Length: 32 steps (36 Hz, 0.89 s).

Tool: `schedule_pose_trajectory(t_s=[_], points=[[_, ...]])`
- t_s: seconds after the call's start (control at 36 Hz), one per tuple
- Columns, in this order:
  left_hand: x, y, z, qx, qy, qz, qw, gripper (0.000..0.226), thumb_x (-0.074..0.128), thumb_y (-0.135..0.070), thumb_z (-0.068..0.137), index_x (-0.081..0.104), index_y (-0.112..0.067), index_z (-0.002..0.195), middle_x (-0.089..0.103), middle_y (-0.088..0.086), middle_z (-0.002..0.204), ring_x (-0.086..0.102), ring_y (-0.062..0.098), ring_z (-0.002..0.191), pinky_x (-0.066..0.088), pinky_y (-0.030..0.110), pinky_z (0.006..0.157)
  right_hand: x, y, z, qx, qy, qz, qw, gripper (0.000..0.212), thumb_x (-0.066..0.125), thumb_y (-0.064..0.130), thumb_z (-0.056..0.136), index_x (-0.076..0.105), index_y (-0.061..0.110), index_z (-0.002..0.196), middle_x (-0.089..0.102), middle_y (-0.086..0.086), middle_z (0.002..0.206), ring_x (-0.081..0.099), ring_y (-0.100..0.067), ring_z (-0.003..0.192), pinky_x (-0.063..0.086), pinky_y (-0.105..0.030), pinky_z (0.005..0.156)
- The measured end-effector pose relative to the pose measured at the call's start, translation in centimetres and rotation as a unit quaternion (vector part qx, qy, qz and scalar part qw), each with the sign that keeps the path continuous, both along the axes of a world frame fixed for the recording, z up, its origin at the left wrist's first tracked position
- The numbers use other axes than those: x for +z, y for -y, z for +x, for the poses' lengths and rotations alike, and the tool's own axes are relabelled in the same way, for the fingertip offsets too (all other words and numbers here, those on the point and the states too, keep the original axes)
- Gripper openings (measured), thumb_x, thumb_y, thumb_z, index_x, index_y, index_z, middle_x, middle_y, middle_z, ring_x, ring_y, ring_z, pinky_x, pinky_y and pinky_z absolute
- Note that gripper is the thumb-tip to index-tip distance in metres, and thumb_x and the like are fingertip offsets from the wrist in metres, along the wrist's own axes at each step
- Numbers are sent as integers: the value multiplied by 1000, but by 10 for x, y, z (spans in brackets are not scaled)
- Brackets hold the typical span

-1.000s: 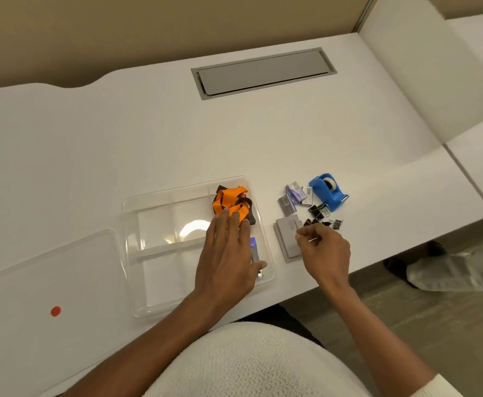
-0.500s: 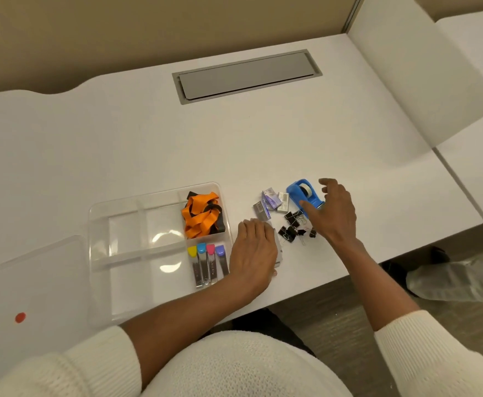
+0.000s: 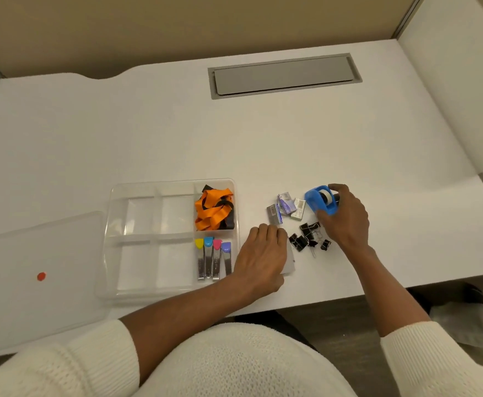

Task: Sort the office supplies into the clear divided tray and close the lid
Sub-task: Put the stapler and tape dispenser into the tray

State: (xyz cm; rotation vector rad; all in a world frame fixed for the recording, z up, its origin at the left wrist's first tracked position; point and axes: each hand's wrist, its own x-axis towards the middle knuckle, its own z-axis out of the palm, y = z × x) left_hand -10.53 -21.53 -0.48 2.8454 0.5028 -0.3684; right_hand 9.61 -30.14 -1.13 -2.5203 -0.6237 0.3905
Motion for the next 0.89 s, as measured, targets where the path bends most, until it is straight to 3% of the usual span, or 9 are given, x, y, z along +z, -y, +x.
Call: schedule_pose_trajectory(t_s=[0.17,0.25,0.44,0.58,0.67,0.75,0.83,0.89], points=[[17,-5,-13,23,72,13,997,94,88,-55,51,54,-10,126,62,11,114,58,25,97,54,39,82,11,0,1,-35,35,40,998,60,73,33,81,46,34,135,68,-1,110,64,-26,97,51,-38,75],[32,-12,-25,34,112,-5,993,93,82,-62,61,50,-12,132,59,7,118,55,23,103,52,40,87,23,1,-2,-56,57,69,994,66,76,32,80,44,30,138,68,-4,113,65,-28,100,52,-41,80],[71,-46,-68,120,162,-147,968,92,71,-74,72,39,-24,142,47,-4,130,42,15,116,44,36,97,55,-16,-26,-66,58,152,984,67,79,28,78,48,29,137,71,-4,108,63,-21,88,42,-32,77],[84,-78,-105,171,212,-222,936,90,78,-73,68,37,-38,140,42,-17,129,40,3,111,47,30,96,75,-39,-54,-46,34,184,981,66,81,28,77,49,34,135,69,3,101,64,-18,88,50,-35,79],[86,-97,-125,196,246,-245,917,91,81,-72,67,37,-42,140,44,-24,127,47,3,118,50,29,98,86,-54,-76,-29,3,212,977,64,82,29,76,51,38,132,68,7,98,66,-13,90,56,-39,82],[86,-112,-144,211,287,-265,896,91,84,-69,68,38,-41,142,47,-27,132,49,7,128,51,24,99,97,-69,-101,-5,-52,254,966,62,84,28,76,55,40,129,70,9,95,69,-6,91,58,-33,79],[85,-122,-160,240,332,-299,862,91,88,-64,69,40,-40,142,50,-25,134,50,10,133,49,13,99,105,-84,-130,29,-156,283,946,59,87,24,77,60,41,127,72,3,83,69,-8,81,57,-31,73],[83,-126,-168,263,358,-332,832,90,90,-58,69,41,-37,142,51,-26,135,49,10,136,47,10,100,108,-94,-153,61,-227,275,932,59,88,21,78,61,41,126,69,4,73,65,-7,73,55,-24,69]])
